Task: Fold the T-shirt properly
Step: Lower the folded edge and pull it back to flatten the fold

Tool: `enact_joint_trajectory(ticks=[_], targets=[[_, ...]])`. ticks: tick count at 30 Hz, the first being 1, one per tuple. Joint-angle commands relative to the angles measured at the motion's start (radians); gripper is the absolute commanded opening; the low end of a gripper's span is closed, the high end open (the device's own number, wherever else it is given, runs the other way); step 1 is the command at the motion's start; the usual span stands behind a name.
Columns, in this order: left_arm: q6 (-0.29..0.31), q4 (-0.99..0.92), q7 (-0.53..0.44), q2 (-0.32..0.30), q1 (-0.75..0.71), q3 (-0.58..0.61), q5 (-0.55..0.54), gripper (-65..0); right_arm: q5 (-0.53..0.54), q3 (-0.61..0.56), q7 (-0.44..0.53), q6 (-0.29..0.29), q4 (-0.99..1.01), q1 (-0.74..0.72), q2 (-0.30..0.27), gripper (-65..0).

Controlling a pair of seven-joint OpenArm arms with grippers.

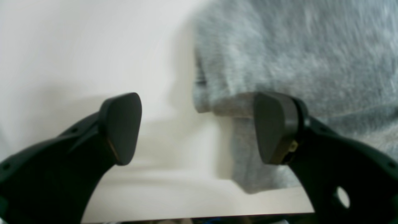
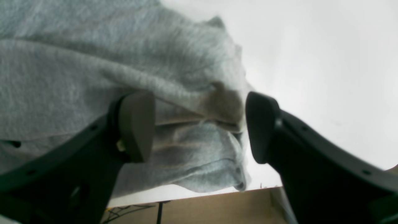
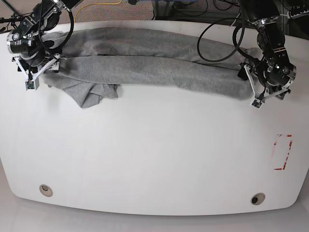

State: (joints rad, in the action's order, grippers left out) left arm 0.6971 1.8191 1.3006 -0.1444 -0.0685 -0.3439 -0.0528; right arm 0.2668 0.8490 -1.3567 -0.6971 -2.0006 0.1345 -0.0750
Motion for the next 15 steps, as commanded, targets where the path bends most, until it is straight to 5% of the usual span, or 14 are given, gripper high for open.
enact_joint_trajectory(ticks=[1, 4, 10, 15], targets=[[0.001, 0.012, -0.025, -0.004, -0.003, 0.001, 0.001, -13.1, 0.004, 0.000, 0.015, -0.001, -0.016, -0.040, -0.010, -23.8], [0.001, 0.012, -0.029, 0.018, -0.012, 0.009, 0.000, -16.7, 0.001, 0.002, 0.015, -0.001, -0.009, -0.055, -0.010, -30.8], [0.001, 0.001, -0.031, 0.027, -0.015, 0.009, 0.001, -33.5, -0.005, -0.001, 0.018, -0.001, 0.071, -0.075, -0.015, -58.0], [0.001, -0.025, -0.031, 0.024, -0.018, 0.004, 0.001, -45.6, -0.007, -0.063, 0.084, -0.001, 0.162, -0.037, -0.042, -58.7]])
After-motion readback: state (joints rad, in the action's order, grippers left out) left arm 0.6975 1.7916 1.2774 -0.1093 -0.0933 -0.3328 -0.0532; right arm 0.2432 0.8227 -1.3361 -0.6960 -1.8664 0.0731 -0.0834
